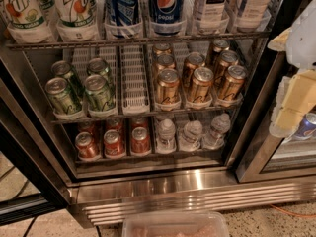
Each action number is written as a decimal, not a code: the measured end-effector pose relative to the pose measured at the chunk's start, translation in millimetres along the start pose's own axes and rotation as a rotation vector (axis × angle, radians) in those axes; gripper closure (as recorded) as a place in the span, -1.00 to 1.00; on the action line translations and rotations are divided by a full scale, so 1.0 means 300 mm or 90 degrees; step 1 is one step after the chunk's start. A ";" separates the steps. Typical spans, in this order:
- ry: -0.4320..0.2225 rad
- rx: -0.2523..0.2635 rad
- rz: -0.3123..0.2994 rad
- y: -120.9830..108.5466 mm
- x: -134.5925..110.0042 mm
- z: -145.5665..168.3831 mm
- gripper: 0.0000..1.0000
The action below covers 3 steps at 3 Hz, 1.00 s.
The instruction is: Pick blue plastic bottle from top shelf of fridge
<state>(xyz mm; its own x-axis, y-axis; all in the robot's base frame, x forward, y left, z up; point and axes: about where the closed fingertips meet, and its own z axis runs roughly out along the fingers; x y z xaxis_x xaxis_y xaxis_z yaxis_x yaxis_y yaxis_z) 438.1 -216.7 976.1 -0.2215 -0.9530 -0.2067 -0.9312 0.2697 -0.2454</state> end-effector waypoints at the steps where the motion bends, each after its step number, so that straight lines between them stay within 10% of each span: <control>1: 0.000 0.000 0.000 0.000 0.000 0.000 -1.00; 3: -0.126 0.067 0.137 -0.066 -0.058 0.016 -1.00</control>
Offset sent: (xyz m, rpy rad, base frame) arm 0.0259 0.0205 -0.0040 0.2555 -0.1255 -0.1738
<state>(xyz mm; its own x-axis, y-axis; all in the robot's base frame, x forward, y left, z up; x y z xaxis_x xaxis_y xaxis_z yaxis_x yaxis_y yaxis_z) 461.7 -204.8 980.1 -0.3398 -0.8298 -0.4427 -0.8318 0.4848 -0.2704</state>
